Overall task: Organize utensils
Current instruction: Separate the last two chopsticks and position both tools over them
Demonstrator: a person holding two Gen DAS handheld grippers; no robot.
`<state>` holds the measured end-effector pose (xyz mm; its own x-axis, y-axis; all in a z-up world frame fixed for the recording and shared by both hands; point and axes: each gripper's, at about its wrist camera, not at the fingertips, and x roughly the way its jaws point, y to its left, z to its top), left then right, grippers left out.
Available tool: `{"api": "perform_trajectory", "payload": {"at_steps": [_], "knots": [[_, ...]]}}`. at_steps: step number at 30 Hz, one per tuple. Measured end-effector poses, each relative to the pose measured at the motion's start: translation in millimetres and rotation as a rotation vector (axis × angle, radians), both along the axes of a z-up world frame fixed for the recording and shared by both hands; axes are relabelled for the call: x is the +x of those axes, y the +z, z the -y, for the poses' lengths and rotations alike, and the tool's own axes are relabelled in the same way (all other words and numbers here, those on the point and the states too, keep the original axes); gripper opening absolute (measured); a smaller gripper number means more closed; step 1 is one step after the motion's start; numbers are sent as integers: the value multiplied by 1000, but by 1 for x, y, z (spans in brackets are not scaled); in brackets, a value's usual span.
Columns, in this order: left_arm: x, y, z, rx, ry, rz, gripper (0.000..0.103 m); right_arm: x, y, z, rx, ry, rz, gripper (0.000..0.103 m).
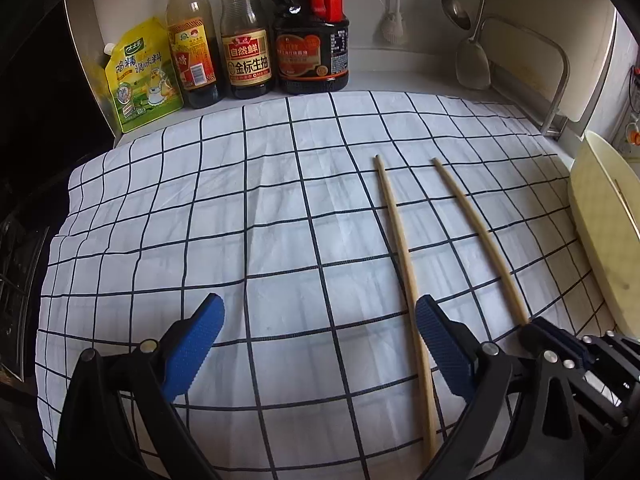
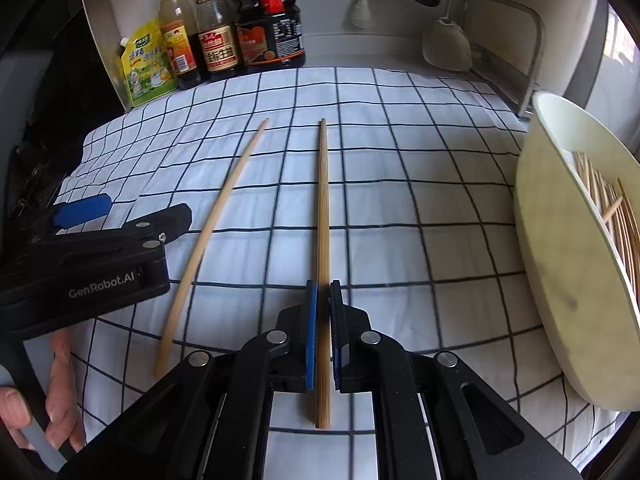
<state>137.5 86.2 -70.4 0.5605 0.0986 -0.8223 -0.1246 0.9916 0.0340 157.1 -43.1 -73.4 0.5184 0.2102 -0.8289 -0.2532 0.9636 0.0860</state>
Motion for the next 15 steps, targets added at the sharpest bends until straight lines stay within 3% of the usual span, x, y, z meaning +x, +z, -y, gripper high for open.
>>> {"api": "perform_trajectory", "payload": {"at_steps": [12,13,15], "knots": [[9,-11,2,-3,14,-23,96,-1,1,21,14,-42,9,7],[10,-11,2,-5,14,-23,96,-1,2,21,12,-45,15,8],[12,-11,2,-12,15,-25,96,1,3,22,3,-55,23,21]]}}
